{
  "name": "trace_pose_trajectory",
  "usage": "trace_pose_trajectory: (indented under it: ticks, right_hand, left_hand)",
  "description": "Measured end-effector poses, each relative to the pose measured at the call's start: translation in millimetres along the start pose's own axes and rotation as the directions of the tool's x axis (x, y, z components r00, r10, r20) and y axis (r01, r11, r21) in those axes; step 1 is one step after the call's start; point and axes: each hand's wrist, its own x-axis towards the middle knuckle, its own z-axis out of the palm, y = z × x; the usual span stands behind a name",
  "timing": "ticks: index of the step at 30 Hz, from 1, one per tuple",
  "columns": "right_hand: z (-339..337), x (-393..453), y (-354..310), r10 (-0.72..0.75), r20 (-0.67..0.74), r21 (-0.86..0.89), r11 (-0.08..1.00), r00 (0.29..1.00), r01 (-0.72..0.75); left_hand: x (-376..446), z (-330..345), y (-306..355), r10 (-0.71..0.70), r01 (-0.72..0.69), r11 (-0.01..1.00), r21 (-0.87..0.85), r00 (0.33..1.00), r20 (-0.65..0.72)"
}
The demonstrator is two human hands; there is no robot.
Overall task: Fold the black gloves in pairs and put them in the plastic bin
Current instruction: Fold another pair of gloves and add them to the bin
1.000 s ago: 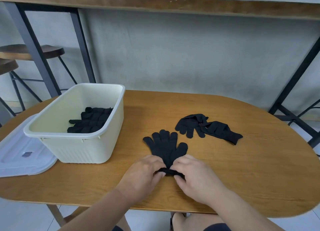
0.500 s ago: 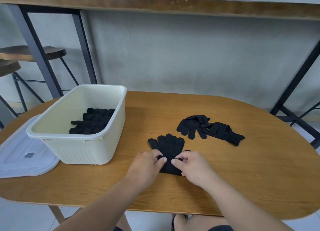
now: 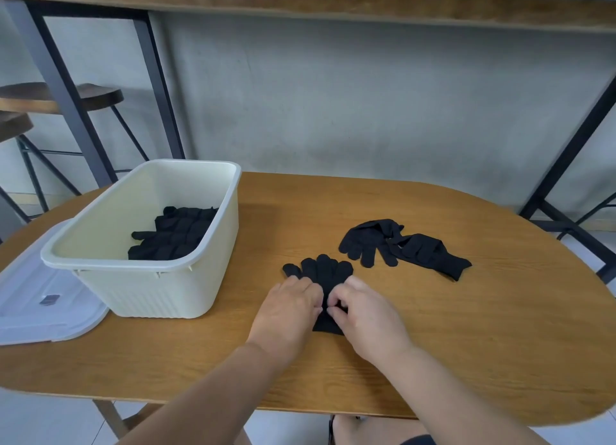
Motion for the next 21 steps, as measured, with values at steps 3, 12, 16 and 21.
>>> trace_pose_trajectory:
  ticks: [3,12,16,21]
  right_hand:
    - [5.0,-3.8,2.9,-0.07,0.033,-0.021,0.997,0.997,0.071]
    - [-5.5,-25.5,3.3,-0.162,0.034,-0.018,0.987,0.986,0.162]
    - [-6.3,-28.7,1.9,-0.111,0.04,0.047,0.993,0.993,0.109]
    - [-8.4,-22.6,2.9,0.094,0.127,0.455,0.879,0.987,-0.142]
  left_hand:
    - [-6.7,7.0,-7.3,0.087,-0.086,0.995,0.057,0.996,-0.022]
    - [-26.5,-7.6,-9.3,0.11,-0.109,0.993,-0.051,0.994,0.025]
    - [-28.7,-11.5,-6.0,0.14,-0.139,0.989,-0.052,0.99,0.0]
    - [-26.9,-15.4,-5.1,-0.113,0.123,0.96,-0.251,0.992,0.054]
